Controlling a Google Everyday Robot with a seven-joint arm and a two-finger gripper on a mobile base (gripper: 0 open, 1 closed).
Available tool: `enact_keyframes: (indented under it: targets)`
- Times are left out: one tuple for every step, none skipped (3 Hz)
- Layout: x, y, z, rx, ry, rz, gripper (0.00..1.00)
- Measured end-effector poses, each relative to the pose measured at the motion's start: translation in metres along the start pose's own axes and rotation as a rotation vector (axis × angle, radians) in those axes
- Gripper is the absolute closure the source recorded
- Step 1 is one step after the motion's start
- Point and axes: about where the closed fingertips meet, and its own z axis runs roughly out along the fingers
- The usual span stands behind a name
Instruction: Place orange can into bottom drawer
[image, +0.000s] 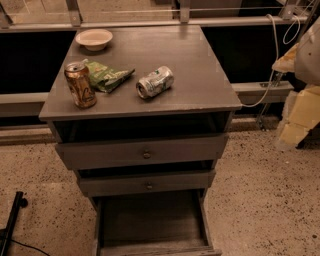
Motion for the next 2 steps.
enact_keyframes:
  targets:
    - [0.000, 0.000, 0.000, 0.000, 0.000, 0.000, 0.00]
    - [-0.016, -0.001, 0.001, -0.012, -0.048, -0.035, 0.00]
